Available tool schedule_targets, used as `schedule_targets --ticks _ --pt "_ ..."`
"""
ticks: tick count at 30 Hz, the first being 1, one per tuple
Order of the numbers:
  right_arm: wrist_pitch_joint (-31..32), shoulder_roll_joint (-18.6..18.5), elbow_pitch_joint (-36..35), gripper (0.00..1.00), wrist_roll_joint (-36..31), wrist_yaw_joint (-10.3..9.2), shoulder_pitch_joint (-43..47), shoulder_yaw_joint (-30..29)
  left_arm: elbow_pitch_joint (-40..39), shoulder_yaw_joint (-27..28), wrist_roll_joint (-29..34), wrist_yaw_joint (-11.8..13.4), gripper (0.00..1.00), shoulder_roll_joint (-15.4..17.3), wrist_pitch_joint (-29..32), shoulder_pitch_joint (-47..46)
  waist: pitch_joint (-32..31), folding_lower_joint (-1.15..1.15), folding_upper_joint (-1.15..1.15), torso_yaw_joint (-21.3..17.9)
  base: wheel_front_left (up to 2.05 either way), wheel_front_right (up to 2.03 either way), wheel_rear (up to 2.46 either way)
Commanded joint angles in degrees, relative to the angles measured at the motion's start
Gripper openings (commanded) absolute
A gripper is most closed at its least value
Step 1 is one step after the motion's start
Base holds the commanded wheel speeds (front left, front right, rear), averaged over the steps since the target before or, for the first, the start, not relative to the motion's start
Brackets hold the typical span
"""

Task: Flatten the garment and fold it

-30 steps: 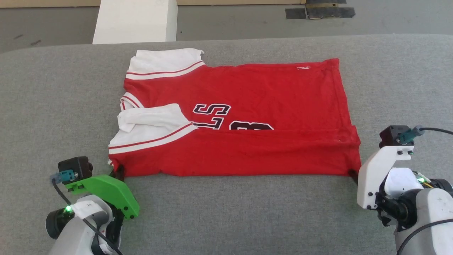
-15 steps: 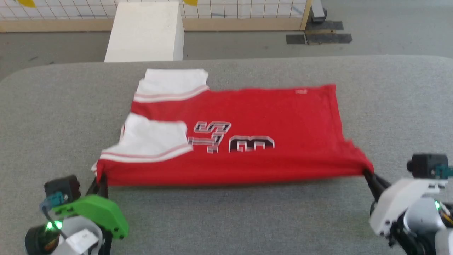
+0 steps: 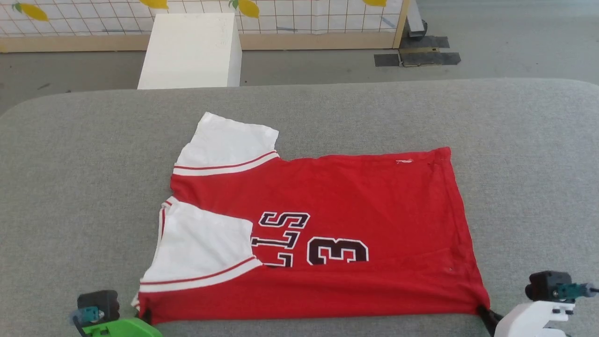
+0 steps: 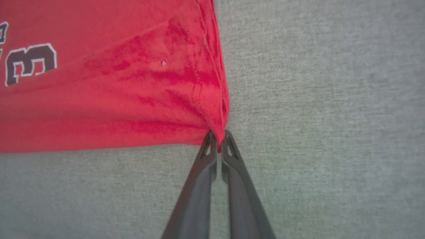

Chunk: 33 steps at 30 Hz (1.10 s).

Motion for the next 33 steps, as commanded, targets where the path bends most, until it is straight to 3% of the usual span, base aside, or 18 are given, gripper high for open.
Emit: schedule_targets --ticks 1,3,4,5,6,7,13,21,23,24,33 --pt "-1.01 -0.13 1.40 0.00 0.12 -0.11 0.59 0.10 1.62 -0.28 -1.07 -0.63 0.00 -0.63 -0.43 -0.05 0.20 0.00 0.00 0.08 0.00 0.00 0.00" --pt "-2.21 -0.13 3.34 0.00 0.01 -0.11 0.37 0.49 3.84 -0.61 -1.70 -1.70 0.00 -1.69 -1.35 -0.94 0.27 0.00 0.00 0.13 0.00 0.00 0.00" --pt "-2.84 -0.13 4.01 0.00 0.19 -0.11 0.21 0.51 4.74 -0.64 -1.90 -2.04 0.09 -2.10 -1.86 -1.32 0.23 0.00 0.00 0.11 0.00 0.00 0.00" --pt "-3.68 -0.13 4.68 0.00 0.42 -0.11 0.03 0.63 5.77 -0.69 -2.13 -2.48 0.36 -2.50 -2.37 -1.65 0.05 0.00 0.00 0.02 0.00 0.00 0.00" --pt "-4.43 -0.13 5.07 0.36 0.84 -0.11 -0.07 0.80 6.48 -0.67 -2.35 -2.77 0.62 -2.78 -2.78 -1.80 -0.20 0.00 0.00 -0.11 0.00 0.00 0.00" --pt "-5.43 -0.13 5.35 0.99 1.41 -0.11 -0.13 0.90 7.22 -0.57 -2.70 -3.03 1.00 -3.10 -3.18 -1.82 -0.54 0.00 0.00 -0.31 0.00 0.00 0.00" --pt "-13.45 -0.13 3.19 1.00 1.35 -0.11 -0.77 1.25 6.95 0.76 -2.05 -3.39 1.00 -2.26 -6.22 -3.07 -1.56 0.00 0.00 -1.09 0.00 0.00 0.00" --pt "-30.39 -0.13 -0.62 1.00 -2.41 -0.11 -3.96 3.05 3.35 1.49 3.91 -4.94 1.00 0.37 -14.85 -11.40 0.19 0.00 0.00 -2.46 0.00 0.00 0.00" --pt "-33.39 -0.13 -0.95 1.00 -3.24 -0.11 -4.93 3.62 3.44 0.79 5.27 -6.05 1.00 1.05 -15.40 -14.97 1.23 0.00 0.00 -2.84 0.00 0.00 0.00" --pt "-36.95 -0.13 -1.10 1.00 -4.61 -0.11 -6.87 4.47 5.28 0.06 5.99 -8.39 1.00 1.79 -15.17 -21.06 3.45 0.00 0.00 -3.69 0.00 0.00 0.00" --pt "-41.00 -0.13 -1.85 1.00 -5.53 -0.11 -12.63 7.12 15.50 -1.50 3.56 -16.35 1.00 3.61 -5.82 -41.17 11.02 0.00 0.00 -6.96 0.00 0.00 0.00"
